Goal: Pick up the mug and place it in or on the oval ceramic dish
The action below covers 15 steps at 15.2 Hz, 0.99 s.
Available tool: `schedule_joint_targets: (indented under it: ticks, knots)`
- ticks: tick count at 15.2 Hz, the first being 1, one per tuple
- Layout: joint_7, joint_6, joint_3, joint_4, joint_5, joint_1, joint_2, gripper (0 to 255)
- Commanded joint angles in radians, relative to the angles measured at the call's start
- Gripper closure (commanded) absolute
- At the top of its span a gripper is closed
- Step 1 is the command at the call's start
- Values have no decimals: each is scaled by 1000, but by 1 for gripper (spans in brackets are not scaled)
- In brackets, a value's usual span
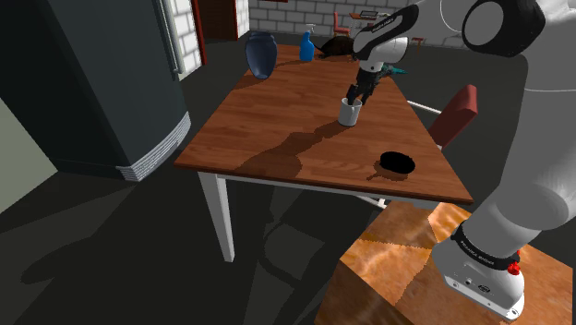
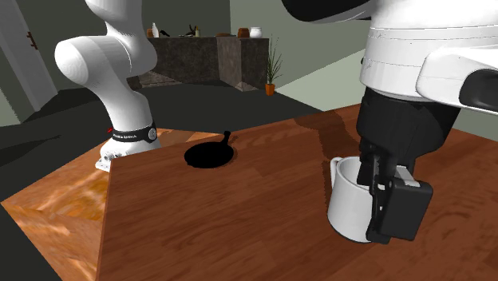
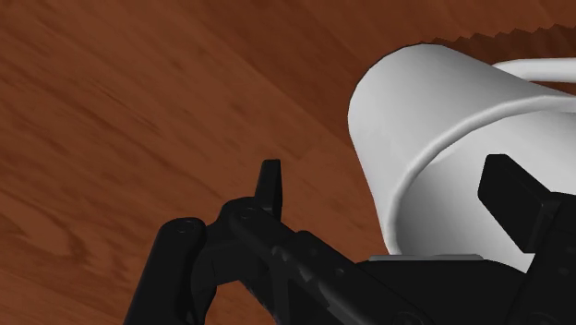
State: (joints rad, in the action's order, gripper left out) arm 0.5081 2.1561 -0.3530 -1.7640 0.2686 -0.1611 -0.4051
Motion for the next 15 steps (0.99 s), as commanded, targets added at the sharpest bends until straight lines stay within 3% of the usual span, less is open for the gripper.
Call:
schedule_joint_targets:
  ticks: [1, 3, 4, 15]
  knots:
    - [0, 0, 0, 0, 0, 0, 0, 0]
    - [0, 0, 0, 0, 0, 0, 0, 0]
    - [0, 0, 0, 0, 0, 0, 0, 255]
    - [-6, -21, -3, 10, -7, 1, 12, 255]
